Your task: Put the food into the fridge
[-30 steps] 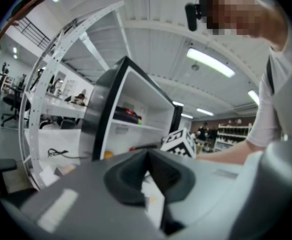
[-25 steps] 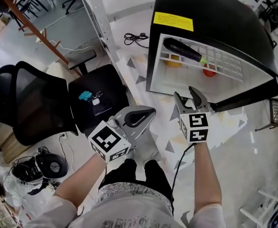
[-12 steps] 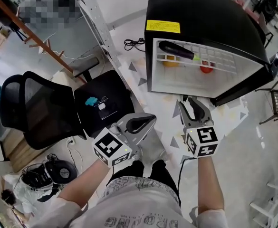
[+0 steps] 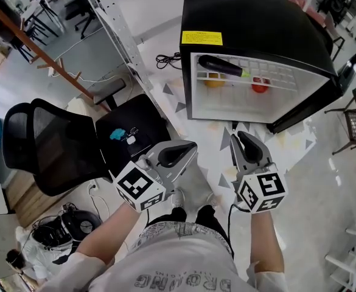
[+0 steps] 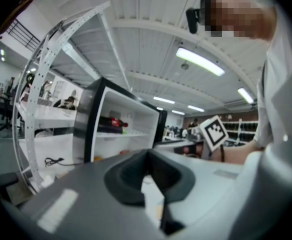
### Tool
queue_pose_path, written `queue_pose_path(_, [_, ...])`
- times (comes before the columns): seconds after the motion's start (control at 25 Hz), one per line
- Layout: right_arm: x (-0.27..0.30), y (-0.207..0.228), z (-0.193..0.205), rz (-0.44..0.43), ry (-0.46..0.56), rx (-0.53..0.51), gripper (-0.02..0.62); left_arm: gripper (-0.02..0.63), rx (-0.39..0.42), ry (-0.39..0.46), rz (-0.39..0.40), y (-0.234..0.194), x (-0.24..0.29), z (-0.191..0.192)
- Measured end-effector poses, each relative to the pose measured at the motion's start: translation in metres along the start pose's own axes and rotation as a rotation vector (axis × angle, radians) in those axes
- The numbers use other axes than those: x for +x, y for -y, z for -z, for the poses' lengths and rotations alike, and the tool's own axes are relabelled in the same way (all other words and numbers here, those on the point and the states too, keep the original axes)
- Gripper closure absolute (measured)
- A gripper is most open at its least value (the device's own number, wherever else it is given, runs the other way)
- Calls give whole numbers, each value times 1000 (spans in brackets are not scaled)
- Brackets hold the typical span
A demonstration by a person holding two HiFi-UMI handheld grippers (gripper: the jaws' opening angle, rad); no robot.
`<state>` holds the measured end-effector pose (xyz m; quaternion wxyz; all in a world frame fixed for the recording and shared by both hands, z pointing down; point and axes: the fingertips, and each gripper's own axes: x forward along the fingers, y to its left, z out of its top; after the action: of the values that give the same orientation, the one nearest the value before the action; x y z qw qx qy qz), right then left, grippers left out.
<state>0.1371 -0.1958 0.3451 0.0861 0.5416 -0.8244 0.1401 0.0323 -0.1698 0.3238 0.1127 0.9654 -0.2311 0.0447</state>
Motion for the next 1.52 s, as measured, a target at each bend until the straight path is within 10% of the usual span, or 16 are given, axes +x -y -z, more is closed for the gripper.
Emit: queue_pose_path(1.52, [-29,-20,-28,-42,58,-31,592,600,26,37,-7,0,2,-24])
